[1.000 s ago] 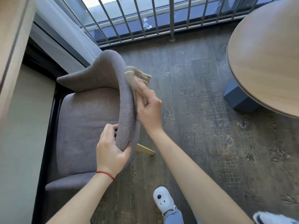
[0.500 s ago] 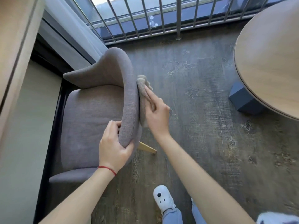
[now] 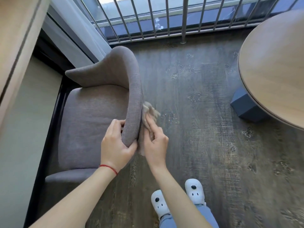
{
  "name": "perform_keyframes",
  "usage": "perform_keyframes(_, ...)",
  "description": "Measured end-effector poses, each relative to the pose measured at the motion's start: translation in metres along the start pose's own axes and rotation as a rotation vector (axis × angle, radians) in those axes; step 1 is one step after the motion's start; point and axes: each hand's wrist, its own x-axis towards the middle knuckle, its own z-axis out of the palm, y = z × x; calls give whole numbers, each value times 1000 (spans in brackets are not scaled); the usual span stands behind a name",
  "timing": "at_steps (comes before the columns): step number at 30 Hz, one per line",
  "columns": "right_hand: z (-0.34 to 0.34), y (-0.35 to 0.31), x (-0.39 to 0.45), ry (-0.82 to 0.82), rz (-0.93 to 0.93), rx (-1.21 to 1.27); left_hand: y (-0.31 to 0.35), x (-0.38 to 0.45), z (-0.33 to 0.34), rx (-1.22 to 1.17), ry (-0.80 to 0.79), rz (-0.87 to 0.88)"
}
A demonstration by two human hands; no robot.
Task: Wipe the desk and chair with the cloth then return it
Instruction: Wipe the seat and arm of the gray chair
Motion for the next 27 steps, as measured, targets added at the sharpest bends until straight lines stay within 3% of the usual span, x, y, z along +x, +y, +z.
perform_keyframes(2,-8,7,5,2,24,-21,-2,0,1,14,-3,3)
perform_keyframes(5,-3,-1,-5,43,-248,1,-2,1,0,-24,-4,14)
perform_keyframes(6,3,0,-9,22,-236,12,-2,1,0,-28,-7,14)
perform_keyframes(10,2,23,-18,-71,125,-33,-1,-1,-1,-5,-10,22)
perform_keyframes(11,-2,24,-15,-61,126,-38,-1,-1,-1,-12,-12,26)
perform_keyframes(16,13,-7,12,145,-140,-5,-1,1,-2,-42,-20,34)
perform_keyframes(20,5,5,40,-67,215,-45,-2,-1,-2,-39,-10,16)
perform_keyframes(21,-3,3,40,-85,234,-85,-2,-1,-2,-32,-7,14)
perform_keyframes(24,-21,-39,31,12,-6,-191,6,-3,-4,-32,-14,-68)
perform_keyframes(27,-20,-103,15,-29,-318,-162,25,-8,-19,-145,-128,-252)
